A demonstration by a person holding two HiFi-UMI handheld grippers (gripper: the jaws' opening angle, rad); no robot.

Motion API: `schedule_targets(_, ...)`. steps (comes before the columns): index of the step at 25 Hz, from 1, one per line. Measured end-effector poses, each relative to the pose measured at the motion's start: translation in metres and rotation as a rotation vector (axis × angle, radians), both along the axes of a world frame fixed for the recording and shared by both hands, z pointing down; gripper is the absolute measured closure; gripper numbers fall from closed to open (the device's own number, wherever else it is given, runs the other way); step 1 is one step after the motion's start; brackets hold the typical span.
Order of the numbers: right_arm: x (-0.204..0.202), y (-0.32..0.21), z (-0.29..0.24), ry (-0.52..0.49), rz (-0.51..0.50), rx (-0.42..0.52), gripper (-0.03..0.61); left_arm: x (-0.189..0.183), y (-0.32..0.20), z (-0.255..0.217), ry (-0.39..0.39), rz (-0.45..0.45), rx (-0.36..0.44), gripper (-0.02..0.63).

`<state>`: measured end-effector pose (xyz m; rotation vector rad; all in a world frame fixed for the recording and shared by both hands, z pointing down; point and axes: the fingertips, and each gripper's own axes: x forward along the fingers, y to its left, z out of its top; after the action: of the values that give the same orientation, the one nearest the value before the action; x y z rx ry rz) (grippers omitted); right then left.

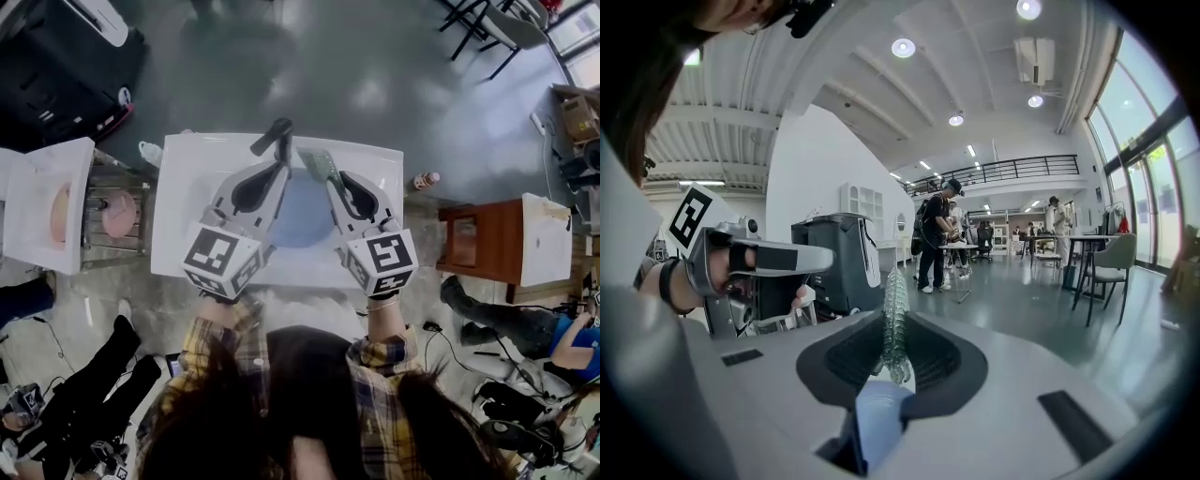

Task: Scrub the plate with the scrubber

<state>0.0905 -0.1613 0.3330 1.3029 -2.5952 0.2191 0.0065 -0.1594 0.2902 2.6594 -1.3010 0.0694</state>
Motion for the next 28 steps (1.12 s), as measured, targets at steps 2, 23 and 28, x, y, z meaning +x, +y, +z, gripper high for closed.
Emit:
schedule_targets(2, 0.000, -0.001, 0.002, -0.003, 0.010, -0.007, 0.499, -0.001, -0.002, 0.004, -0.003, 0.009, -0.010, 0.597)
schedule_targets(23, 0.005, -0.005, 0.086, 0.035, 0.035, -0.178, 0.499, -0.015, -0.007, 0.122, -0.091, 0.064, -0.201, 0.597)
schedule_targets(28, 0.003, 0.005, 0.104, 0.045, 0.024, -0.205, 0.499, -0.019, 0.000, 0.161, -0.113, 0.064, -0.251, 0.595)
